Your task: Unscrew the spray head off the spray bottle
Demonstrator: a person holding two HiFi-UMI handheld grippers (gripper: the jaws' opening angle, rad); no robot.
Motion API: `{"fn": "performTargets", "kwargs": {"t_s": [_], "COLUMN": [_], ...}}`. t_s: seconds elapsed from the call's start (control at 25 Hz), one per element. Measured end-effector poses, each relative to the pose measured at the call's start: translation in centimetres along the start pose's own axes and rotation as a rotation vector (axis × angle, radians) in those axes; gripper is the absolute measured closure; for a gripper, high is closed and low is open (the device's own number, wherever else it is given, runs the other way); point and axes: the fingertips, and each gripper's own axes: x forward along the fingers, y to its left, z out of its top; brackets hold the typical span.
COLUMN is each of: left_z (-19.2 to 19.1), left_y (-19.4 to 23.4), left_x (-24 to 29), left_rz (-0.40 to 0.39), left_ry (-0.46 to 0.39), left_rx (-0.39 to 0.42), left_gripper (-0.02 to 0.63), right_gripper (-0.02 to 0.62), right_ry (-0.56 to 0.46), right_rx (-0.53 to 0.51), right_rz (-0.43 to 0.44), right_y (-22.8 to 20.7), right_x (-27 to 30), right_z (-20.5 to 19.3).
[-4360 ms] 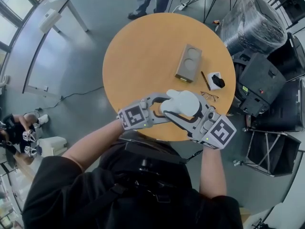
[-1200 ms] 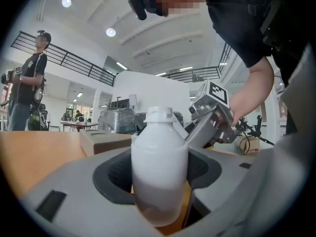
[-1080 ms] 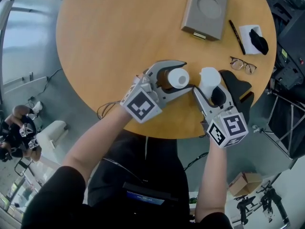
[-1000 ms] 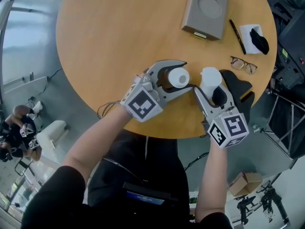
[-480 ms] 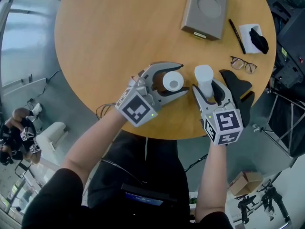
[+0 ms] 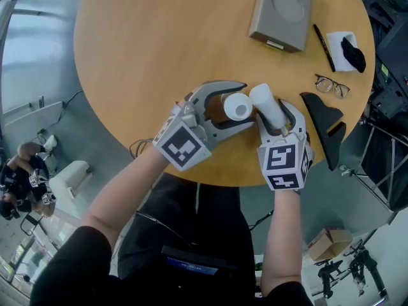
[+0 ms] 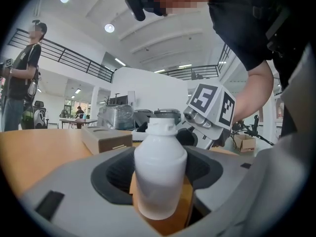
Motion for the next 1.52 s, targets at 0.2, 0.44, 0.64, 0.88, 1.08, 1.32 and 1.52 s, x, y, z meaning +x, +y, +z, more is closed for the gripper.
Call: {"fn": "performTargets", "kwargs": {"t_s": [0.2,0.44,0.64,0.88,1.08,1.32,1.52], "left_z": [-0.5,-0.2,0.1,1.4,3.3,6.3,10.6], "left_y": [0.1,0.0,0.2,0.2,0.2,-0.4,-0.6], "left_x": [-0.2,-0.1,-0.5,-1.2,-1.9,-3.8,-5.8], "left_rz": [0.007,-0.004,-0.009,-0.014,-0.003,0.032,0.069], "left_ry": [0.008,0.003,0.03,0.047,0.005,0.015,0.012], "left_rx": [-0.017,-0.041,-0.047,-0.03,-0.005,-0.017,-0.02], "left_gripper": [0.279,0.279,0.279,0.278,0.268,0.265,0.265], "right_gripper": [0.344,0.328,0.304,0.285,0.278,0.278,0.278], "right_ry": [0.027,0.072,0.091,0.082,0.076,0.029,-0.074], "right_rx": [-0.067,-0.118,-0.096,-0.089,-0.071,-0.01,0.056], "right_rz": [-0.008,0.033,0.092,0.155,0.173,0.214,0.261], "right_y": [0.5,1.2,1.7,2.1,1.8,1.6,1.7], "right_x": [0.5,0.7,0.6,-0.9,-2.6,-6.3,-10.6], "right_z": [0.3,0.2,0.5,1.4,2.0,3.8,6.4]}}
